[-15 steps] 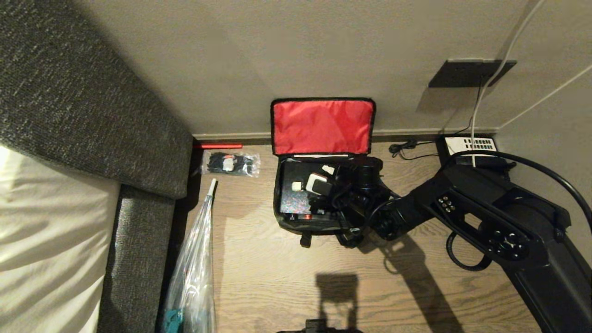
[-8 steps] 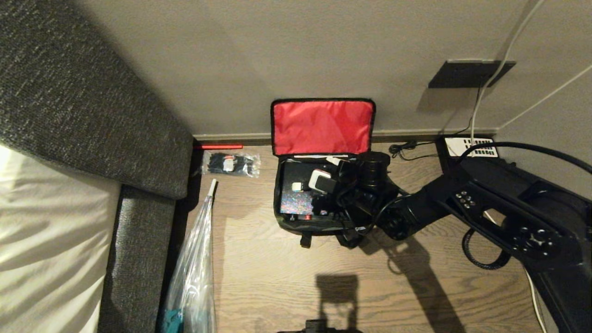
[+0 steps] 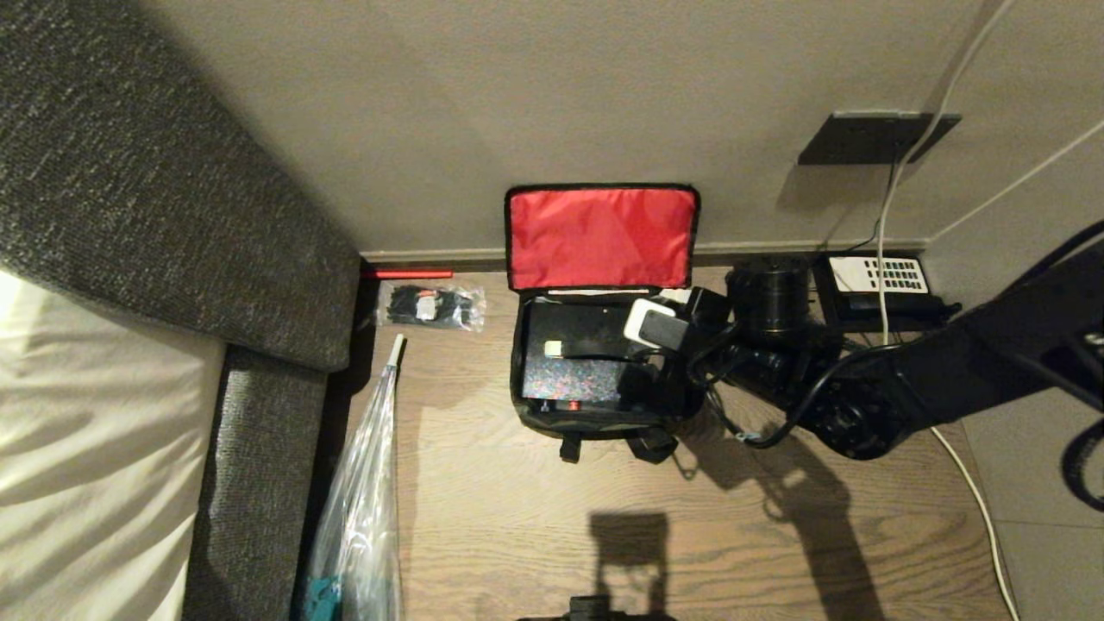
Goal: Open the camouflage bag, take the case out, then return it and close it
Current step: Close the top of the storage box
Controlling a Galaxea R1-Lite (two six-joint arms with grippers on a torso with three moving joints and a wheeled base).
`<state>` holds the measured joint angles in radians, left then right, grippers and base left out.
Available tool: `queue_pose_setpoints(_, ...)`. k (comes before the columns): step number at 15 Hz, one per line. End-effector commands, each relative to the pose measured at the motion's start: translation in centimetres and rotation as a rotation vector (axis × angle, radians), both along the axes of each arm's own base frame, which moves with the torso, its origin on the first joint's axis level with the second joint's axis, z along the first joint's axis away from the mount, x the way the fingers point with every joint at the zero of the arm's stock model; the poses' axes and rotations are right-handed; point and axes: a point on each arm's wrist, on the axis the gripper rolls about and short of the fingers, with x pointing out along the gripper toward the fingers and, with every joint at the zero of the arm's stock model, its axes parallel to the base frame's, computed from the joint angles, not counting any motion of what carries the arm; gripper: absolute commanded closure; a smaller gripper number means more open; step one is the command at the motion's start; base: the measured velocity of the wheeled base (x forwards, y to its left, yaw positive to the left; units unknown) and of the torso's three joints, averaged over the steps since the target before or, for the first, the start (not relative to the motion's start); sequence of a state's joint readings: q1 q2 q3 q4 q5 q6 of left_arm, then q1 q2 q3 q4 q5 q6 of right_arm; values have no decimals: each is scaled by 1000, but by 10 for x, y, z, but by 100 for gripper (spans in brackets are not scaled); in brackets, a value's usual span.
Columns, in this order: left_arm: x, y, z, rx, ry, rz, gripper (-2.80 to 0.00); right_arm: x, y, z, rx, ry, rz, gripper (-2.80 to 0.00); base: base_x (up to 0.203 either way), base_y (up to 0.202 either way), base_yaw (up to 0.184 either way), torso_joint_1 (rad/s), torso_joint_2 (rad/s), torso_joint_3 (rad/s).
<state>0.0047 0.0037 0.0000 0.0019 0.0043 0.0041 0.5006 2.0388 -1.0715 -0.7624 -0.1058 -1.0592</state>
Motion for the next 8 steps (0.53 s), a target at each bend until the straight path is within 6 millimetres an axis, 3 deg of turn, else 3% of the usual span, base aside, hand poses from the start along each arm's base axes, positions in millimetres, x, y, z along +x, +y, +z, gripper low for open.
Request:
queue_pose_setpoints(1,0,0,-1,1,-3,0,0,-41,-24,42,60,-8,-45,0,0,0,0,0,0,0)
queue_pose_setpoints(4,0,0,-1,1,-3,0,0,-97,-58,57,147,83,-196,0,0,0,0,0,0,0)
queue_pose_setpoints(8,0,0,-1,0,-3,0,0,-194,-112,73,255,199,-306,0,0,0,0,0,0,0)
